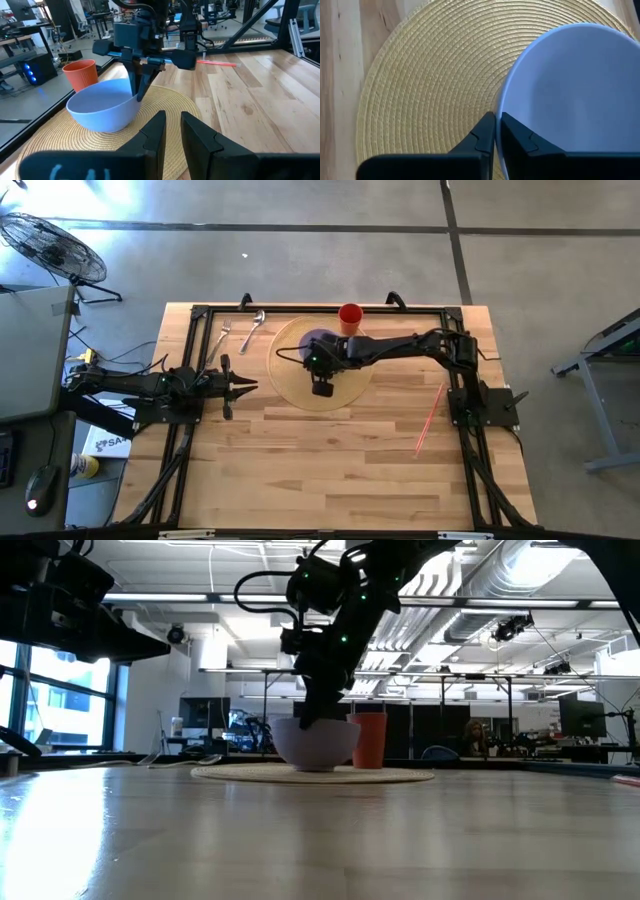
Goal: Pick & Place Utensil
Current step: Put the purple bowl on the brown mat to the bottom left of the orange cup
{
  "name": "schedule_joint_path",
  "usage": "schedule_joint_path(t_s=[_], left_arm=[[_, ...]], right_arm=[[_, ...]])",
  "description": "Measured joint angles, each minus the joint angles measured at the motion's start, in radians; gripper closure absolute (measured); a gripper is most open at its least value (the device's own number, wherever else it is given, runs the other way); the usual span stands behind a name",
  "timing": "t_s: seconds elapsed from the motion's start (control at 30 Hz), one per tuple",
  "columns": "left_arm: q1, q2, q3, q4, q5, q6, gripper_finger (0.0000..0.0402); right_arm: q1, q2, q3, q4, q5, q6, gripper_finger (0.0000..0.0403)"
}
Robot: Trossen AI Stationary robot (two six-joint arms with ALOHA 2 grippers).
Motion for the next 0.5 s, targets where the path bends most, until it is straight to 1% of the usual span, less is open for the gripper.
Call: schedule_joint_path(t_s=[0.23, 0.4, 0.5], left_arm=[[0.0, 0.0, 0.0, 0.0, 0.0, 0.0, 0.0346], [0.0, 0.0, 0.0, 0.0, 0.0, 0.0, 0.0346], [0.0, 0.0, 0.0, 0.0, 0.0, 0.0, 0.0346]], right_arm=[[0.0, 0.0, 0.0, 0.0, 0.017, -0.009, 0.0386], [0.002, 0.0, 0.0, 0.0, 0.018, -0.01, 0.0361], [0.004, 0.0, 0.0, -0.008, 0.038, -0.01, 0.034]])
